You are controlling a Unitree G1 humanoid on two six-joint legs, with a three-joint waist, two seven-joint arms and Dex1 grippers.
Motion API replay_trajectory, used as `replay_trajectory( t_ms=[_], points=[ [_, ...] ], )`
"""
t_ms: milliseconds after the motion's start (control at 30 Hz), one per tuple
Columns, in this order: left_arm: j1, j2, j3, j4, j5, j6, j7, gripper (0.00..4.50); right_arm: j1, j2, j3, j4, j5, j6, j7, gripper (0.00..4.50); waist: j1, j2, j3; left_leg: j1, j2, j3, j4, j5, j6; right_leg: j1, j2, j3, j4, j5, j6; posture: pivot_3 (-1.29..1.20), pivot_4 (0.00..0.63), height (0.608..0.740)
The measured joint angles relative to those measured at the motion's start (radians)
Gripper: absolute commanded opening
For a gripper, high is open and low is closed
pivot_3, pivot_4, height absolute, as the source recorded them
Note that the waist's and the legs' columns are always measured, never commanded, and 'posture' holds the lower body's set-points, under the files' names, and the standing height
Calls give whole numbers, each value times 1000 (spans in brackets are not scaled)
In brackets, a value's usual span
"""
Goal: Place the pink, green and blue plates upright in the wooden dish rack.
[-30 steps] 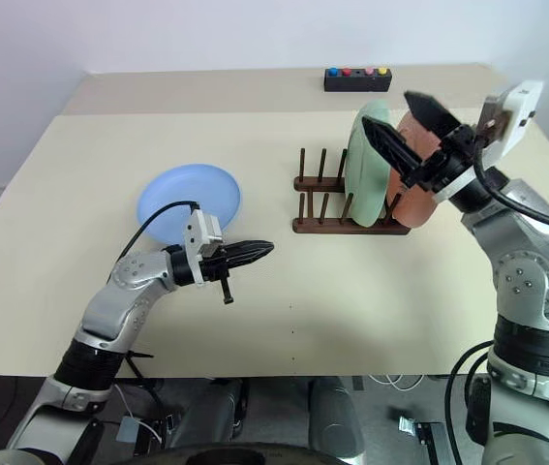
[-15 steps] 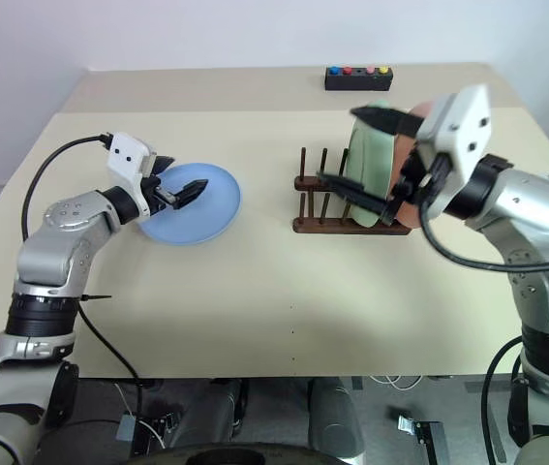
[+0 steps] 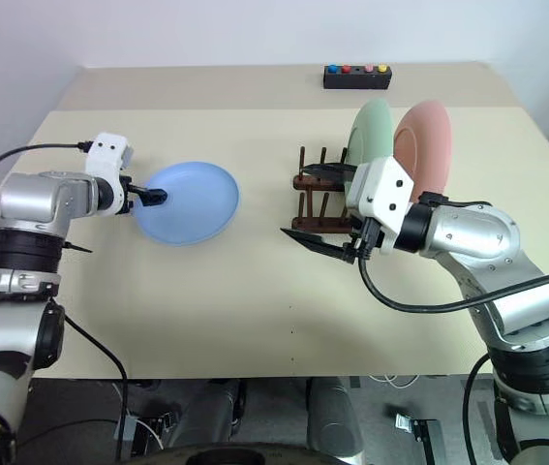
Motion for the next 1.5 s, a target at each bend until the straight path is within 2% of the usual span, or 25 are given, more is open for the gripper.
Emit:
replay_trajectory(
  t_ms=[100,200,433,467,533,633,767,900,1133,1433,1500],
  points=[
    [-21,-10,-3,60,9,-3,-2,4455,2,12,0,0,-10,-1,-1,4342,0,0,0,0,0,0,0,0,0,0,0,0,0,0,0,0,150,740],
    [-38,-10,-4,94,22,-12,-11,3693,11,15,0,0,-20,-2,-2,4342,0,0,0,0,0,0,0,0,0,0,0,0,0,0,0,0,150,740],
    [-49,-23,25,117,23,-33,-17,175,24,19,0,0,-37,-9,-4,4342,0,0,0,0,0,0,0,0,0,0,0,0,1,0,0,0,150,740],
    [-54,-26,38,115,18,-33,-21,29,24,19,0,0,-37,-10,-5,4342,1,0,0,0,0,0,1,0,0,0,0,0,1,0,0,0,150,740],
    [-52,-39,71,110,9,-39,-9,29,24,21,0,0,-38,-11,-5,4342,6,0,-1,1,0,0,1,0,0,1,0,0,1,0,0,0,150,740],
    [-6,-99,187,65,-39,-108,31,29,24,22,0,0,-44,-17,-5,4342,7,-1,0,0,0,0,2,0,-1,1,-1,0,1,0,0,0,150,740],
    [9,-204,363,-104,-173,-173,72,29,1,28,7,14,-92,-34,-21,4342,6,-3,1,-2,0,-1,2,1,-1,-2,-1,0,1,1,0,0,150,740],
    [-31,-271,436,-275,-259,-194,142,29,-49,40,16,55,-166,-83,-44,4342,2,-3,1,-2,0,0,1,1,-1,-3,-1,0,1,1,0,0,150,740],
    [-70,-372,358,-443,-280,-185,260,29,-155,57,77,152,-365,-246,-91,4342,6,-3,1,-2,0,0,2,1,-2,-2,-1,0,1,1,0,0,150,740],
    [-72,-434,222,-573,-281,-158,317,29,-209,70,186,258,-624,-414,-143,4342,0,-3,1,-1,0,1,1,1,-2,-2,-1,0,1,1,0,0,150,740],
    [-72,-437,210,-591,-281,-157,326,0,-213,75,204,280,-664,-442,-151,3798,1,-3,1,-1,0,1,1,1,-2,-2,-1,1,1,1,0,0,150,740]
  ],
)
